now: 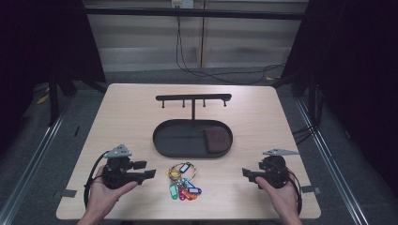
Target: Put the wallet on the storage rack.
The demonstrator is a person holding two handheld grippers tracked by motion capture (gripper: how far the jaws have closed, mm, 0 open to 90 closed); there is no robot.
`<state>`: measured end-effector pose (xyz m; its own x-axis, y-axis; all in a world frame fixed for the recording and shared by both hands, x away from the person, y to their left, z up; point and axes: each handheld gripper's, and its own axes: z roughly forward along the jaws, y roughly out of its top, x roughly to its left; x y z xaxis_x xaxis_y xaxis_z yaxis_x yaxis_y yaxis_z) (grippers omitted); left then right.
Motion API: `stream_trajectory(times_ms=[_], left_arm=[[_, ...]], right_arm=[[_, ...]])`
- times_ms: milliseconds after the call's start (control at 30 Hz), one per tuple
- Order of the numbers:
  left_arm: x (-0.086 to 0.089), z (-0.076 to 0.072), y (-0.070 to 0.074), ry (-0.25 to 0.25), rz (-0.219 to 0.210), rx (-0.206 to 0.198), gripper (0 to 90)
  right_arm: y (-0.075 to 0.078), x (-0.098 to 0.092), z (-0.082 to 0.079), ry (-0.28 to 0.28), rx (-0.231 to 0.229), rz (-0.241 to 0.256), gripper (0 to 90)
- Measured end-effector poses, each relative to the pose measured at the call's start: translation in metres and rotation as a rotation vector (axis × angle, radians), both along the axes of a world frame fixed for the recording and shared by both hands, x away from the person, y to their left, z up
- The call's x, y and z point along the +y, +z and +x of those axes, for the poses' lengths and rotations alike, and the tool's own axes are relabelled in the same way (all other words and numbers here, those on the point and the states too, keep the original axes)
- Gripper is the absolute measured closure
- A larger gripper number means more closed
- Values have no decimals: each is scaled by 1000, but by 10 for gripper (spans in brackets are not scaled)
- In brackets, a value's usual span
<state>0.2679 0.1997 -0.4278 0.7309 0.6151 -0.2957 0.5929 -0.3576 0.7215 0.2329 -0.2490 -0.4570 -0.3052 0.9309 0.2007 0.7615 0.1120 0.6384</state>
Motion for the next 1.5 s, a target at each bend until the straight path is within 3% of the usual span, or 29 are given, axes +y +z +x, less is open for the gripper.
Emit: stream_trajectory(times_ms=[67,133,200,333,400,433,567,700,900,1033,1167,1400,1500], left_arm=[[-9,2,5,-20,8,2,514],[-18,3,7,-61,11,-45,533],[-26,7,10,-88,44,1,536],[-44,11,10,-154,111,54,515],[-53,12,11,-198,127,65,537],[-58,13,11,-199,155,69,544],[-73,17,12,-227,189,96,577],[-90,23,11,-293,232,126,587],[-109,33,5,-310,300,177,573],[-125,40,3,-319,403,223,574],[-139,46,3,-334,468,257,567],[-156,51,-4,-373,514,275,593],[-161,49,-8,-359,530,288,631]], right_arm=[[-1,-2,0,-3,-2,6,258],[-3,-5,0,-9,-6,10,258],[-4,-5,0,-7,-7,11,259],[-9,-5,1,-8,8,1,260],[-9,-3,1,1,12,0,261],[-9,-3,1,1,7,-2,261],[-9,-1,-1,7,-6,-6,261],[-11,1,-4,16,1,-1,261],[-11,0,-4,10,-4,-4,261],[-12,-1,-4,9,-1,-2,263],[-12,-1,-4,11,-3,1,259],[-12,-2,-4,10,-3,3,258],[-13,-3,-4,15,2,-2,258]])
